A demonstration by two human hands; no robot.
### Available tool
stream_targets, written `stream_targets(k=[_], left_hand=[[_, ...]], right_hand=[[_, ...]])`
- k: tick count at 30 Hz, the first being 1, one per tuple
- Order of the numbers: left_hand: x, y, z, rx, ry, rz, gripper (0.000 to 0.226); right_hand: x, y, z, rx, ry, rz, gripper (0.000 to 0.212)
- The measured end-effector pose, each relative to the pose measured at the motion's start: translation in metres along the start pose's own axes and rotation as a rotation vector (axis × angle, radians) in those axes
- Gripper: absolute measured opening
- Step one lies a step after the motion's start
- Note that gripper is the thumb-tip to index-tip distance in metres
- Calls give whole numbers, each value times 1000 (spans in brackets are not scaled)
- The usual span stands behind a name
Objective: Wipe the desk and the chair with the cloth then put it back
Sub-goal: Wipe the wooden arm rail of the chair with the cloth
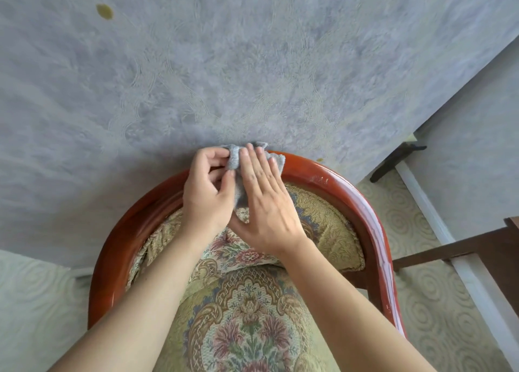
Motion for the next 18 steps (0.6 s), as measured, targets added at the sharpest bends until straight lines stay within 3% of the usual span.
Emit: stream_targets(k=[3, 5, 8, 10, 13, 15, 18], left_hand=[[11, -3, 27, -167, 151, 7, 37], [19, -3, 40, -270, 104, 51, 28], [31, -3, 44, -319, -275, 280, 22], [31, -2, 52, -377, -523, 429, 29], [15, 1, 74, -549, -717, 487, 47], [4, 3, 87, -613, -793, 492, 59], [-6, 2, 98, -614, -862, 514, 72]], right_hand=[[22, 8, -15, 52, -71, 49, 82], [42, 18, -29, 136, -141, 145, 71], [95, 50, -56, 336, -384, 558, 58], [136, 82, -80, 558, -545, 870, 46], [171, 121, -118, 800, -477, 1083, 28], [176, 124, -125, 715, -289, 1075, 42], [165, 101, -83, 287, -132, 869, 62]])
Point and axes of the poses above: each hand's wrist, its own y-axis away from the middle knuckle, its own z-axis out of the palm, x = y × z, the point moved 9 cm from there along -y, towards the middle knuckle, and after that the axes turned 10 degrees about y, right-handed, at the moved point
